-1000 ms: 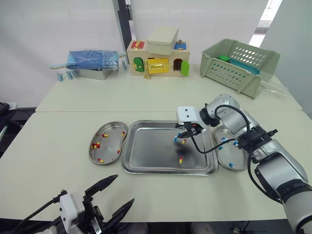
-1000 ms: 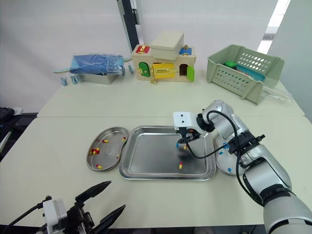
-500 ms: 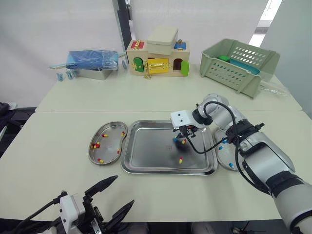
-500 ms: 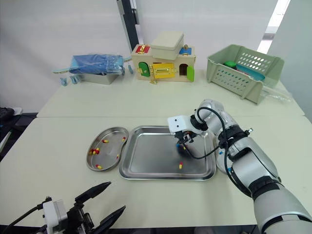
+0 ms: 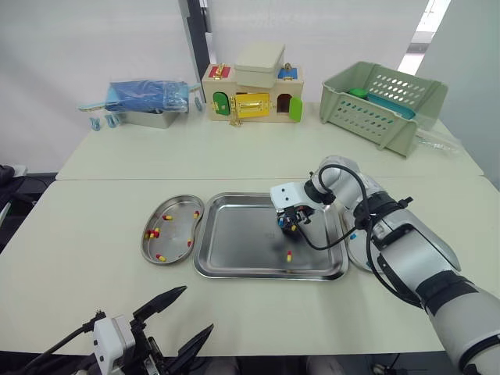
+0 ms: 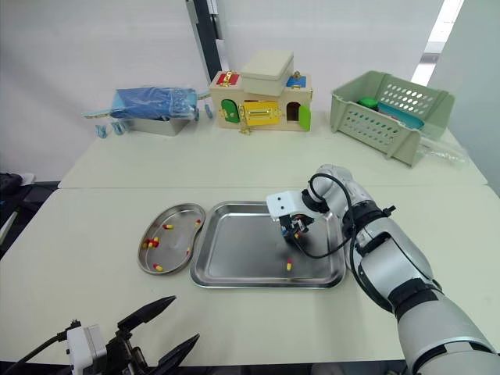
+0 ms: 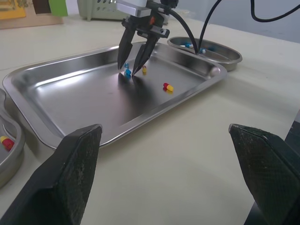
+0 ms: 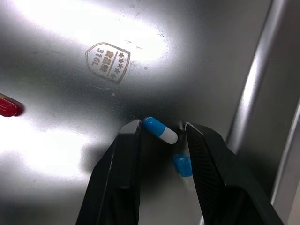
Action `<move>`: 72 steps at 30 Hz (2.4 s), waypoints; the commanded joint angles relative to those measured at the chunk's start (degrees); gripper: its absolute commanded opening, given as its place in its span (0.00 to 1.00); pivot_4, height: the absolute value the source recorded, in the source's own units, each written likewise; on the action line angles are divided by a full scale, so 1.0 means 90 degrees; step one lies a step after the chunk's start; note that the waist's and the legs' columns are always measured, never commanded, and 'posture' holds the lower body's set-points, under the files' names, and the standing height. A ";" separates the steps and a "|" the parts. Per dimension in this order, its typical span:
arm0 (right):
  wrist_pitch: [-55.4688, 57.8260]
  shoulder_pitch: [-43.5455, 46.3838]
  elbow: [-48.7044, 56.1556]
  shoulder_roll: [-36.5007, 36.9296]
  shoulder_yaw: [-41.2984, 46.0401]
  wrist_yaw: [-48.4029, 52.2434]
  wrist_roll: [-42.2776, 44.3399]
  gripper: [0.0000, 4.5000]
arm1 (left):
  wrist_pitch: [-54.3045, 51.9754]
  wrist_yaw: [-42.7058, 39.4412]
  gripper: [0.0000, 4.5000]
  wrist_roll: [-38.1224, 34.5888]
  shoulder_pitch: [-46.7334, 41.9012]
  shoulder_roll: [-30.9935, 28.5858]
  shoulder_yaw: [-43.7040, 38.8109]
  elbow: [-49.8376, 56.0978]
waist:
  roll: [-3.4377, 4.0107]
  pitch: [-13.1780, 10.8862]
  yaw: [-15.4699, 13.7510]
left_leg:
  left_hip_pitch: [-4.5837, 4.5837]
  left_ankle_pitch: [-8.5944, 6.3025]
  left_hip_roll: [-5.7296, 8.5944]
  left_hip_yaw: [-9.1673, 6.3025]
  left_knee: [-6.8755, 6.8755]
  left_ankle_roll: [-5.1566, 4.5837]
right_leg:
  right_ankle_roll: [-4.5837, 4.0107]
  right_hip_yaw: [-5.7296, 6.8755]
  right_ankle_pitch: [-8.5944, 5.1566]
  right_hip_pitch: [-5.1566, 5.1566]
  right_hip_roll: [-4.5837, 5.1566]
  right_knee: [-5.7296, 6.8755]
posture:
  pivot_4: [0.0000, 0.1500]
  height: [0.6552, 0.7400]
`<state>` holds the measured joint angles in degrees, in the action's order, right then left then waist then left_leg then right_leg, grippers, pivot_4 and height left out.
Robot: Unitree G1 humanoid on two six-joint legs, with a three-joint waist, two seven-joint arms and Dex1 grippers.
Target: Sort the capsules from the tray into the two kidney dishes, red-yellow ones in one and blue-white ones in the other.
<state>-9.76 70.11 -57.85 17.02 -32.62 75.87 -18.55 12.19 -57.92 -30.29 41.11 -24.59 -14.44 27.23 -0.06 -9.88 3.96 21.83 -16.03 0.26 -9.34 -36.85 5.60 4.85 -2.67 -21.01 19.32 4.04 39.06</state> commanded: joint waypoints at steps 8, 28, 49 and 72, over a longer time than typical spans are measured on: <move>-0.0014 0.0179 -0.0234 -0.0098 0.0140 -0.0087 -0.0143 0.27 | 0.0145 0.0082 1.00 -0.0018 0.0182 -0.0033 0.0015 0.0284 | 0.0000 0.0000 0.0030 | -0.0002 -0.0001 0.0000 0.0000 0.0000 -0.0001 | 0.0000 0.0000 0.0000 0.0000 0.0000 0.0002 | 1.00 1.00; 0.0775 0.0027 0.0666 0.0018 0.0992 0.0811 0.0805 0.00 | 0.0079 0.0256 1.00 -0.0025 0.0210 -0.0119 0.0065 0.0424 | 0.0012 -0.0008 0.0079 | 0.0002 0.0000 0.0000 0.0000 0.0001 -0.0001 | 0.0000 -0.0002 0.0000 0.0000 0.0000 0.0001 | 1.00 1.00; 0.5896 -0.5097 0.7563 0.4869 0.4478 0.0493 0.3323 0.00 | 0.0336 -0.0516 1.00 -0.0269 -0.0285 -0.0354 0.0494 0.0181 | 0.0007 -0.0019 -0.0235 | 0.0018 -0.0003 0.0004 0.0010 0.0000 -0.0005 | 0.0001 0.0000 0.0000 -0.0005 0.0003 -0.0017 | 1.00 1.00; 0.5881 -0.5915 0.7356 0.4655 0.4611 -0.0780 0.4143 0.60 | 0.0303 -0.0604 1.00 -0.0323 -0.0664 -0.0476 0.0468 -0.0080 | 0.0002 -0.0022 -0.0215 | 0.0010 -0.0002 0.0002 0.0012 -0.0001 -0.0004 | 0.0001 -0.0002 0.0000 -0.0013 0.0002 -0.0014 | 1.00 1.00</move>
<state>44.00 16.37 8.28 58.55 6.74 69.53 17.22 14.35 -63.76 -32.54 34.99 -28.93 -9.37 26.24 -0.04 -10.08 2.03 21.92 -16.06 0.28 -9.23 -36.85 5.56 4.86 -2.69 -21.02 19.20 4.05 38.93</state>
